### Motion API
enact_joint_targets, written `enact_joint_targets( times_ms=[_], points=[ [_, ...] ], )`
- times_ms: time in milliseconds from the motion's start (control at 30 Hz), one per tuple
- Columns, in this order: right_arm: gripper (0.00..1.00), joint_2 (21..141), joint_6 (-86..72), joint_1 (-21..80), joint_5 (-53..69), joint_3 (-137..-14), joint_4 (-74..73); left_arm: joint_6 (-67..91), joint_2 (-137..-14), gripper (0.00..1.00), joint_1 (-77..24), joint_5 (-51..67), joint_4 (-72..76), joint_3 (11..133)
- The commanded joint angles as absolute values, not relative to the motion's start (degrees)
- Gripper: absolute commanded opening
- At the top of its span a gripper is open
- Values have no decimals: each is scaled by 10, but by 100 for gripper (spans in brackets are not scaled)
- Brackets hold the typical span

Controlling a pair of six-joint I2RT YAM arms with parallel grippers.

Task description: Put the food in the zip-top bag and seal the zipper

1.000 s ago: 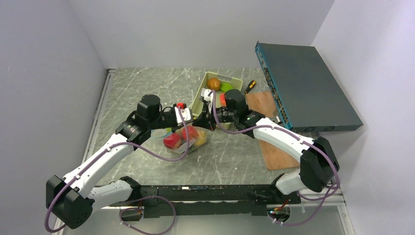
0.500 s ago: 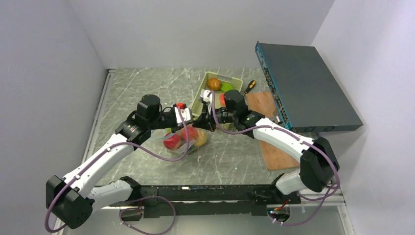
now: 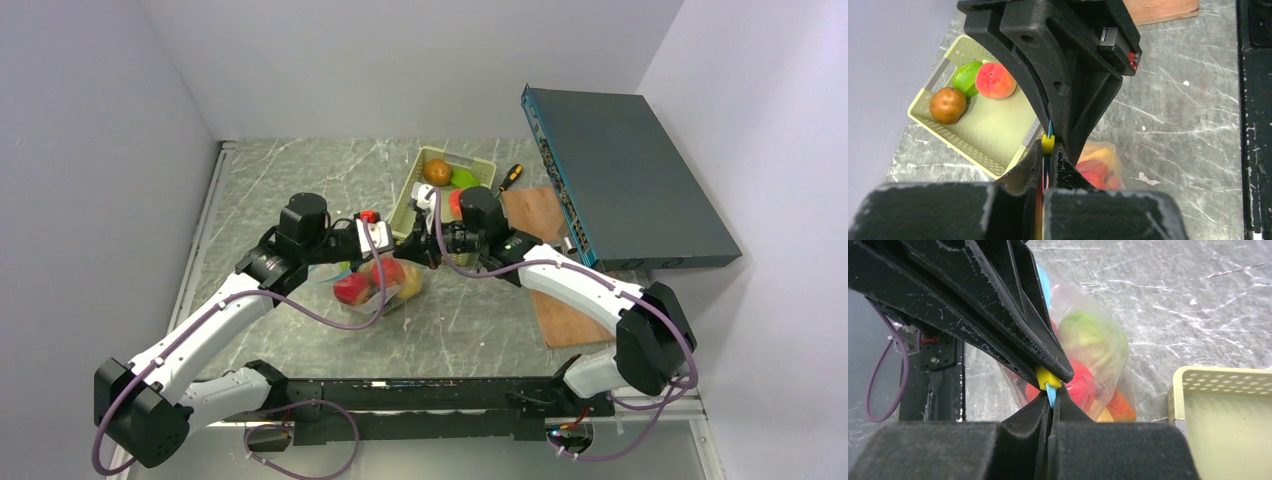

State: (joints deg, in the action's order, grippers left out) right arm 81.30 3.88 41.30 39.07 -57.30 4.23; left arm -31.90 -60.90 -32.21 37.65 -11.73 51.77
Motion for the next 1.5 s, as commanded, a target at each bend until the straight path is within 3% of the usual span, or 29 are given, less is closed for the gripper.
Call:
enact_joint_targets(
  times_ms=[0,400,667,700,800,900,1033,1200,1467],
  points=[
    [0,764,6,418,330,-527,157,-313,-599,0,-324,405,-92,527],
    [0,661,-66,415,231,-402,246,-324,-597,0,-322,379,-115,526],
    [0,663,-31,415,278,-425,180,-326,-593,0,-320,398,-124,528],
    [7,665,-19,415,296,-433,165,-326,-591,0,-321,399,-125,528],
    [43,677,15,422,309,-465,117,-324,-587,0,-320,411,-116,521],
    [55,686,46,423,324,-481,98,-324,-591,0,-321,418,-121,525],
    [51,714,84,422,334,-512,68,-326,-594,0,-321,428,-128,528],
    [37,728,97,406,365,-528,69,-327,-592,0,-320,432,-124,524],
    [36,746,87,400,417,-544,82,-328,-600,0,-321,438,-131,528]
  ],
)
